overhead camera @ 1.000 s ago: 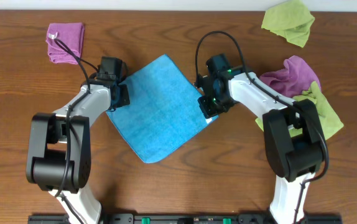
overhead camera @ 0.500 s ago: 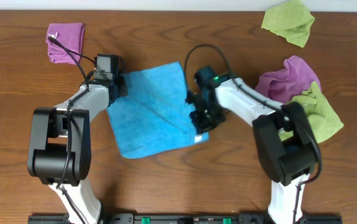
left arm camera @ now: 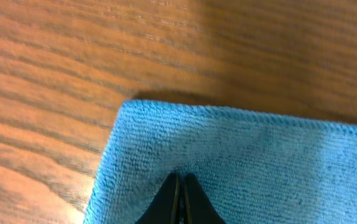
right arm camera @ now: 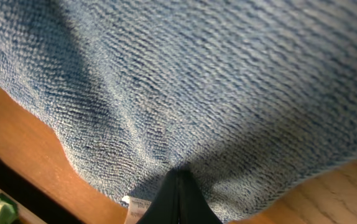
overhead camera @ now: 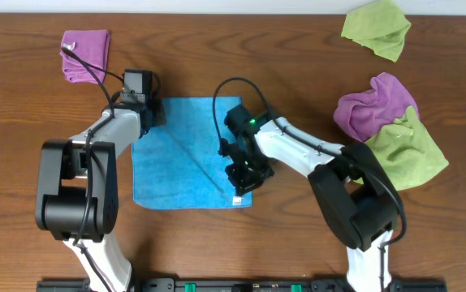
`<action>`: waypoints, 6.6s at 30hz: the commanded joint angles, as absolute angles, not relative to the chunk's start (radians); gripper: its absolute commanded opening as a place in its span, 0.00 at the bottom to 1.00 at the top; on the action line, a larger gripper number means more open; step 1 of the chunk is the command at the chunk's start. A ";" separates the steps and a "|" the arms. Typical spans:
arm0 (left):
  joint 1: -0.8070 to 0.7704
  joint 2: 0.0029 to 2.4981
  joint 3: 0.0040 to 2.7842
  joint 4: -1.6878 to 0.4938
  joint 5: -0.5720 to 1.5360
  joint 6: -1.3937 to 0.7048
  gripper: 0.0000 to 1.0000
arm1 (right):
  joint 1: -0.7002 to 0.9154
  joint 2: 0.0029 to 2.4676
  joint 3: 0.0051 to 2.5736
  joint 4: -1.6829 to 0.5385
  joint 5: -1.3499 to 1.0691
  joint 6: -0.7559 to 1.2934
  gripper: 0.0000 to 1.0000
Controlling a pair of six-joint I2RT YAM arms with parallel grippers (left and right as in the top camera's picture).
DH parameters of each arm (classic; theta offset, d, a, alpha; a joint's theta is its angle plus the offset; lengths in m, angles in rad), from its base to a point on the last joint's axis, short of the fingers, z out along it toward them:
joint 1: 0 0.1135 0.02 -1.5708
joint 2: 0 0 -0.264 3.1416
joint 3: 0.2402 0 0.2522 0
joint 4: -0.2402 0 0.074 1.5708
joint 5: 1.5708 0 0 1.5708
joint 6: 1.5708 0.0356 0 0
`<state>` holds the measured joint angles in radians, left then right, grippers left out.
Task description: Fold the cloth
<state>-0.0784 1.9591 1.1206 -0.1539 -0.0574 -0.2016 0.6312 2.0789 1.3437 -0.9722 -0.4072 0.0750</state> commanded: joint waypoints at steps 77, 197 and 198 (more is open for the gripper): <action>0.008 1.245 0.462 -0.498 0.311 -0.523 0.06 | 0.336 1.759 0.992 -0.797 -0.524 0.007 0.42; 0.024 1.843 1.326 -0.645 0.208 -0.401 0.06 | 0.457 2.208 1.896 -0.784 -0.234 0.068 0.01; 0.018 1.847 1.326 -0.642 0.209 -0.402 0.06 | 0.470 2.215 1.896 -0.784 -0.210 0.046 0.01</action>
<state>0.0418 1.8118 1.3125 -0.6441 0.2714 -0.3763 0.4244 2.2166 1.8843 -0.7834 -0.2996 0.1154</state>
